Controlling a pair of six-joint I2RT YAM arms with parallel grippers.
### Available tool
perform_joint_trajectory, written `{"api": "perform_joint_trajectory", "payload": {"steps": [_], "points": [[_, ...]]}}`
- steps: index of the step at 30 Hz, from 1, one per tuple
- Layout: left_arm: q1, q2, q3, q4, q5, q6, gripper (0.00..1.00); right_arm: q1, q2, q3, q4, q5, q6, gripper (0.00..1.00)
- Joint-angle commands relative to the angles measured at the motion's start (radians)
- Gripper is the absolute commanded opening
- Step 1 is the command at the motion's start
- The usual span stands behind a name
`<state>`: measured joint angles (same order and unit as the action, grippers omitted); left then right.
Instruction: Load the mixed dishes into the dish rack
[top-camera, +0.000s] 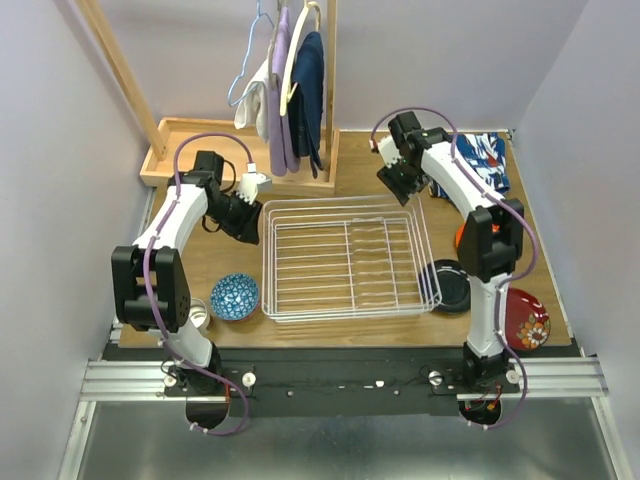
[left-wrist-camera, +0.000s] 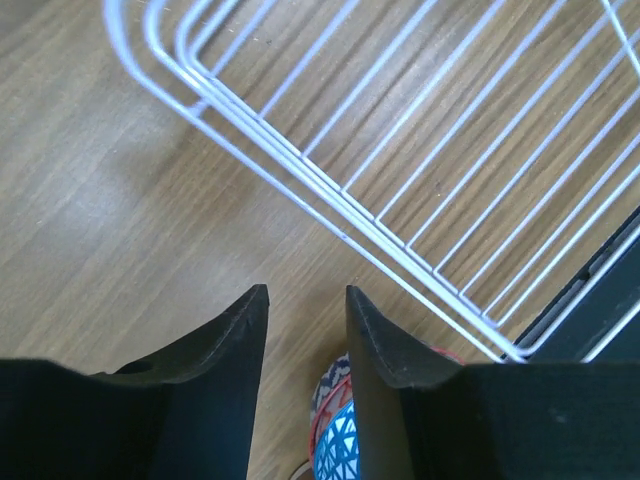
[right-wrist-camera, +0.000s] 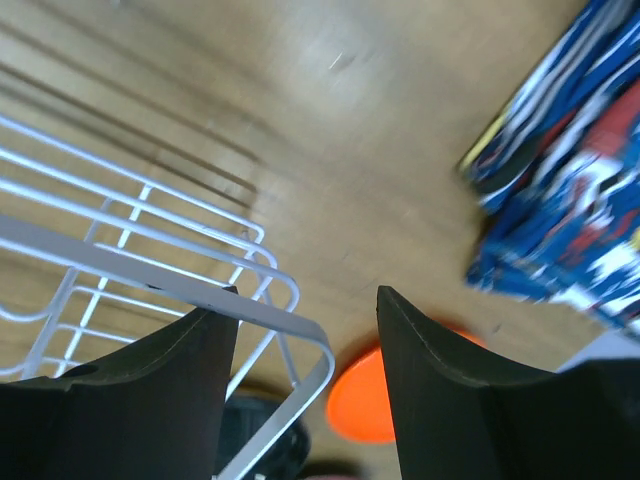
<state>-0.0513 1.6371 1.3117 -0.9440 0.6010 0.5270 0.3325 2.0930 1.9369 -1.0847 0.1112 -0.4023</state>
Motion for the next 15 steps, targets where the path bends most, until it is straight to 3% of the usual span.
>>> {"api": "perform_joint_trajectory", "payload": {"steps": [1,5,15], "points": [[-0.038,0.039,0.027,-0.059,0.013,0.027,0.42,-0.020,0.157,0.197,0.097,0.114,-0.036,0.64],[-0.082,0.046,0.037,-0.068,0.020,0.037,0.40,-0.021,0.209,0.280,0.138,0.146,-0.050,0.65],[-0.237,0.098,0.066,-0.081,0.023,0.047,0.36,-0.035,0.222,0.227,0.401,0.288,-0.083,0.73]]}}
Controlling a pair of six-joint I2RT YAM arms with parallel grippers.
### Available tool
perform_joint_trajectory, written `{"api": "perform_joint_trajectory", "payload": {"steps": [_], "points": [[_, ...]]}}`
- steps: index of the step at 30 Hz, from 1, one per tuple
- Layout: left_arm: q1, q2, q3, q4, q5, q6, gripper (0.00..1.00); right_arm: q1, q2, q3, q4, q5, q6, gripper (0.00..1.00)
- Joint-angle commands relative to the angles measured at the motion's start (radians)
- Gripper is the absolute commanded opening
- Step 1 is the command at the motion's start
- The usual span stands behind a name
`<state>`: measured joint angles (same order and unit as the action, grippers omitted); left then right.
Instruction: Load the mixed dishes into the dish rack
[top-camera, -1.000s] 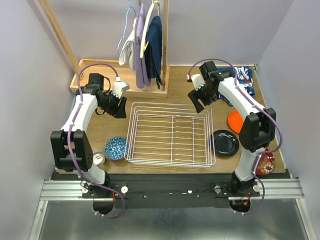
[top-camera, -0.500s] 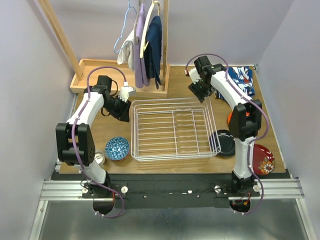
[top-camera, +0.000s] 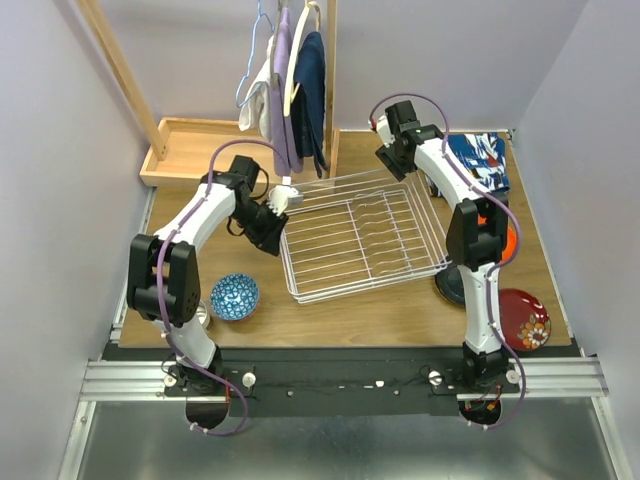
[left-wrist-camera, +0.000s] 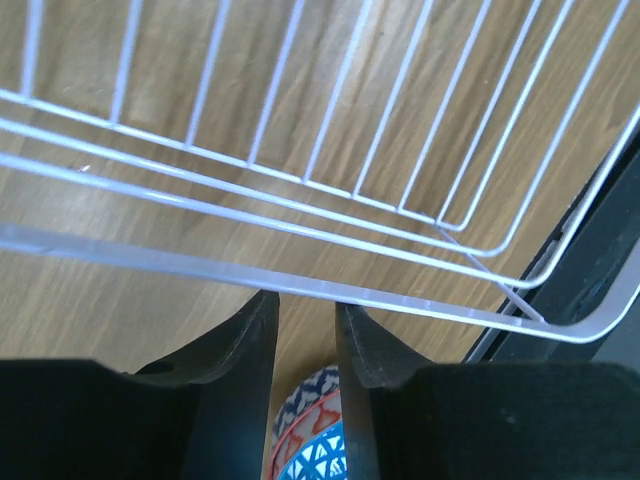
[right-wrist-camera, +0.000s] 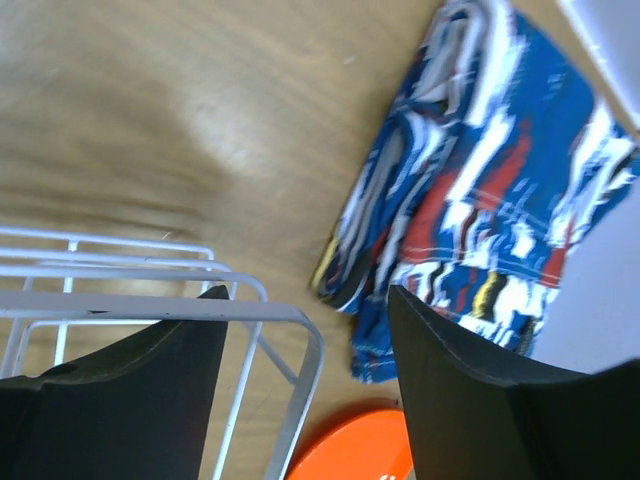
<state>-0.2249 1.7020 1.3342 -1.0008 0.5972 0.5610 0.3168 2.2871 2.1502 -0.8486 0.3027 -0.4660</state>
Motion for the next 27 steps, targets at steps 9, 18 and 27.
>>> {"api": "perform_joint_trajectory", "payload": {"steps": [9,18,27], "points": [[-0.070,-0.073,0.102,-0.246,-0.020,0.157,0.43,-0.024,-0.162,-0.016,-0.038,-0.106,0.059,0.86],[0.189,-0.154,0.151,-0.178,-0.014,0.257,0.50,0.040,-0.323,0.011,-0.162,-0.413,0.226,0.81],[0.248,-0.373,-0.165,0.327,-0.232,-0.150,0.51,0.287,-0.299,0.016,-0.156,-0.432,0.553,0.72]]}}
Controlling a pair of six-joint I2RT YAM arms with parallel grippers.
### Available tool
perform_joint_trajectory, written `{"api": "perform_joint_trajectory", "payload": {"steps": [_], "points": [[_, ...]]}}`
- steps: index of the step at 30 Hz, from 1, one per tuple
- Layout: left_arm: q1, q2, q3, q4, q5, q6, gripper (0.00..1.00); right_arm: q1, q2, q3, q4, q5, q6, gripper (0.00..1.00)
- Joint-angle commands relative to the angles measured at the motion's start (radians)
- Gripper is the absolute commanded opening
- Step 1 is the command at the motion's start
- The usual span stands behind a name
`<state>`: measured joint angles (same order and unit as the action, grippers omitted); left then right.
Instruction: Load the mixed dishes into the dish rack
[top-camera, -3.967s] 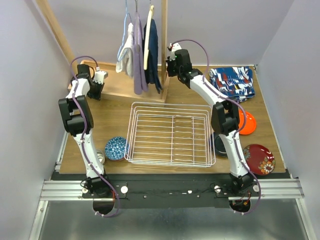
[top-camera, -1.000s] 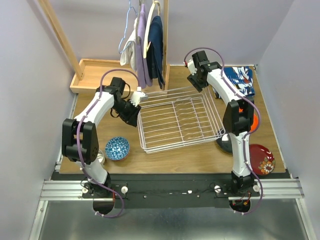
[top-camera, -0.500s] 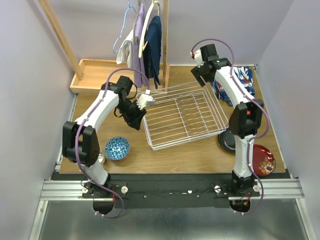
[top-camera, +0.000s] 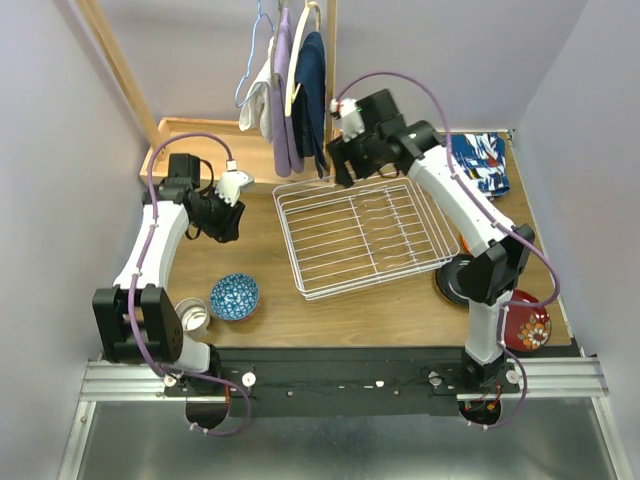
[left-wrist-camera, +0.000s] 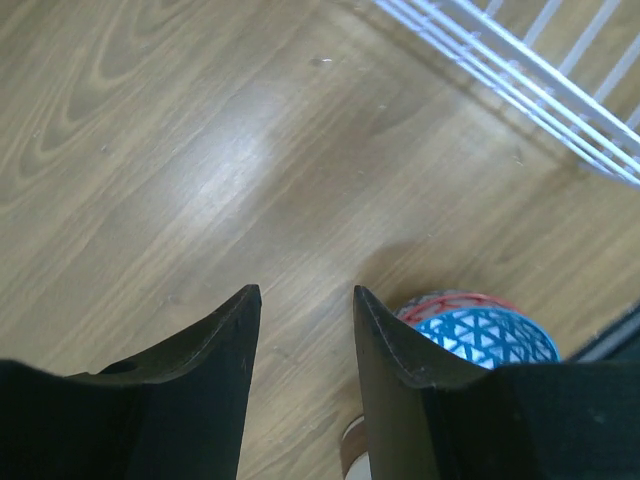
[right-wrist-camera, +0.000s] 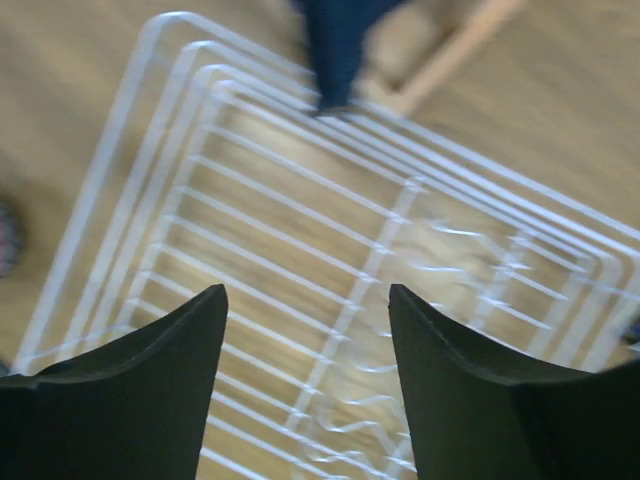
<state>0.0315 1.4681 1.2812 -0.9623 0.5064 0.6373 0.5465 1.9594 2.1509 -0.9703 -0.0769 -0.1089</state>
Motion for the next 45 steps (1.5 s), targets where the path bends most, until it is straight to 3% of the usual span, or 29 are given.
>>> {"api": "perform_joint_trajectory", "payload": {"steps": [1,5,13,16,20,26,31,33,35,41,45], "points": [[-0.007,-0.159,-0.135,0.315,-0.161,-0.261,0.53,0.088,0.032,0.006,-0.028,-0.063,0.204,0.71],[-0.007,-0.224,-0.249,0.390,-0.264,-0.277,0.54,0.194,0.058,0.004,-0.030,-0.060,0.221,0.68],[0.015,-0.281,-0.278,0.370,-0.365,-0.353,0.56,0.331,0.116,0.000,-0.010,-0.003,0.340,0.68],[0.015,-0.288,-0.267,0.343,-0.362,-0.369,0.58,0.383,0.154,0.027,-0.010,-0.034,0.377,0.70],[0.057,-0.324,-0.249,0.313,-0.319,-0.375,0.58,0.412,0.222,0.055,-0.010,0.067,0.423,0.73],[0.067,-0.365,-0.240,0.272,-0.318,-0.340,0.58,0.437,0.303,0.082,-0.010,0.155,0.440,0.69],[0.067,-0.390,-0.249,0.260,-0.273,-0.341,0.58,0.461,0.314,0.076,-0.016,0.184,0.436,0.56],[0.067,-0.394,-0.249,0.258,-0.263,-0.344,0.58,0.472,0.297,0.047,-0.019,0.209,0.434,0.43],[0.068,-0.407,-0.255,0.257,-0.247,-0.337,0.58,0.480,0.277,0.024,-0.024,0.223,0.430,0.36],[0.068,-0.419,-0.260,0.258,-0.223,-0.317,0.58,0.483,0.119,-0.170,-0.042,0.206,0.376,0.20],[0.067,-0.417,-0.257,0.257,-0.197,-0.315,0.58,0.481,0.021,-0.298,-0.047,0.160,0.270,0.03]]}}
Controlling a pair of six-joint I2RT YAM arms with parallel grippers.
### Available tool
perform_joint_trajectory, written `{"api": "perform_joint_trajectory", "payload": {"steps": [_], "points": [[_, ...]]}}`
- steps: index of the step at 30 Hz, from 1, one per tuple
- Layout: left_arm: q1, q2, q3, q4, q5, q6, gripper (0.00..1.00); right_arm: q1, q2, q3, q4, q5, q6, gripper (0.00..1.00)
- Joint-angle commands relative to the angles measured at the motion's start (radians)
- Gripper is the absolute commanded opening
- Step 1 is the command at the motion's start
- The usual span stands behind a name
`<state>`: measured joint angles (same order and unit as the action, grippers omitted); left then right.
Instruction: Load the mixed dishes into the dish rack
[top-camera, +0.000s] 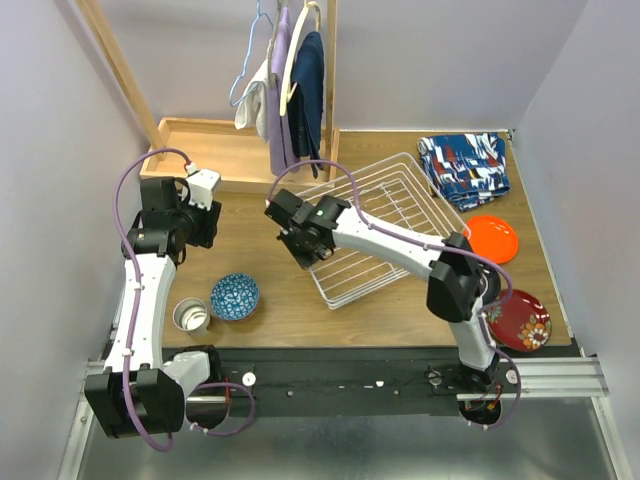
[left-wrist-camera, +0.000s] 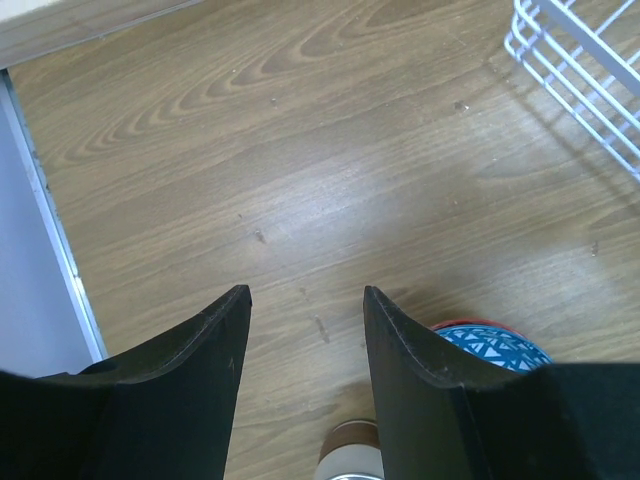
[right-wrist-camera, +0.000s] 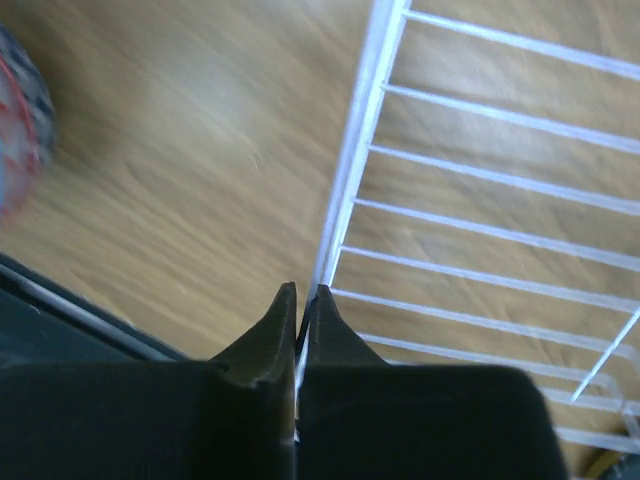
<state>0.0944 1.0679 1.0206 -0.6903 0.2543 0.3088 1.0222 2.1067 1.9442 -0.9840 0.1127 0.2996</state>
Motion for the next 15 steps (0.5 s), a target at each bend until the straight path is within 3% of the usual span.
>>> {"api": "perform_joint_trajectory", "payload": {"steps": [1,8,15], "points": [[0.004,-0.017,0.006,-0.017,0.062,0.013,0.58,0.006,-0.142,-0.125,-0.031,-0.031,-0.154,0.01],[0.005,-0.036,-0.007,-0.017,0.099,0.009,0.58,0.007,-0.208,-0.215,-0.073,-0.155,-0.264,0.01],[0.004,-0.057,-0.031,-0.032,0.126,0.035,0.58,0.006,-0.306,-0.370,-0.142,-0.130,-0.443,0.01]]}}
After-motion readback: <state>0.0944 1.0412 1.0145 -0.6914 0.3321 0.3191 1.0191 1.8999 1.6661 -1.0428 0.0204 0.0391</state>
